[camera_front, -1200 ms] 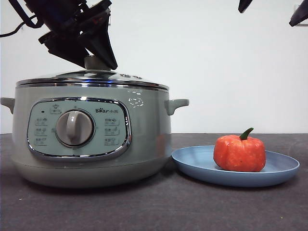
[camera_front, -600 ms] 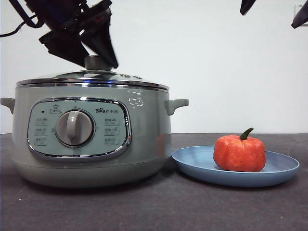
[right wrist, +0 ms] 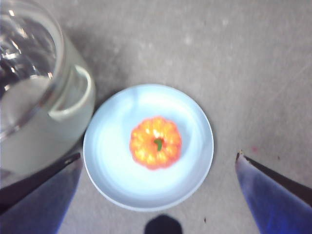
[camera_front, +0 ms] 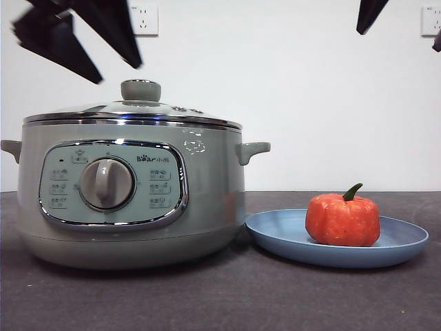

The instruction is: Take the pumpkin out from the steamer,put the pumpkin in the blue plate,close the lid

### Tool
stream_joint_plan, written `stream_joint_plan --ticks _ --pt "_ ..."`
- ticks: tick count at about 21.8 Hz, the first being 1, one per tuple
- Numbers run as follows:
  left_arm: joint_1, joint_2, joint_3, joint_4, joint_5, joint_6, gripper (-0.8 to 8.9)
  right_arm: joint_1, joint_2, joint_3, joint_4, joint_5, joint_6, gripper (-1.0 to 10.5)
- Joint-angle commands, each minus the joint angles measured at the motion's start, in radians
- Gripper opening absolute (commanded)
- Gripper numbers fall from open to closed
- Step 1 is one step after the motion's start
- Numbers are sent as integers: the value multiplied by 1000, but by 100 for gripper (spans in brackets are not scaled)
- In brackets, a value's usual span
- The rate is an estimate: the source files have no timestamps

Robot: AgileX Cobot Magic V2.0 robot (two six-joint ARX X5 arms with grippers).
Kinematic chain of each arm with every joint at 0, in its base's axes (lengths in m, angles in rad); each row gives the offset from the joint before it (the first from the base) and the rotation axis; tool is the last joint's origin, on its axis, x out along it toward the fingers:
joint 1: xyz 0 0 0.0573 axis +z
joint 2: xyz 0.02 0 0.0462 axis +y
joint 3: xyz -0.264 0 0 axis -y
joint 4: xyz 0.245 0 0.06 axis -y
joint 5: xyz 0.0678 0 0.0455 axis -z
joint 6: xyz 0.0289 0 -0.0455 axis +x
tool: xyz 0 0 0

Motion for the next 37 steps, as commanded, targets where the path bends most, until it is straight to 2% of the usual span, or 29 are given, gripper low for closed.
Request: stream_joint_plan --ticks 1,3,5,6,8,10,13,17,23,37 --pt "0 -65 1 -81 9 -5 301 2 -13 -7 -8 -2 6 434" --pt "-1 -125 1 -129 11 -5 25 4 -32 -7 2 -2 6 186" --pt "0 -177 0 -128 6 3 -8 13 -55 -8 40 0 5 8" --pt "0 -200 0 -119 5 6 -8 15 -74 -12 67 2 -2 -16" --pt "-1 -240 -6 -98 -7 17 -8 24 -130 -51 153 1 -6 -16" --pt "-1 -291 -49 -69 -65 30 -8 50 -200 -126 253 2 -6 -16" --pt "-1 -407 -196 39 -101 22 -8 80 -314 -273 384 7 -14 -16" --pt "-1 -564 -383 159 -96 -2 -8 86 -442 -436 527 7 -7 -16" --pt "-1 -599 -413 173 -95 -25 -3 85 -451 -447 510 10 18 1" --pt "-1 -590 -413 166 -98 -25 -3 85 -450 -446 499 7 17 1"
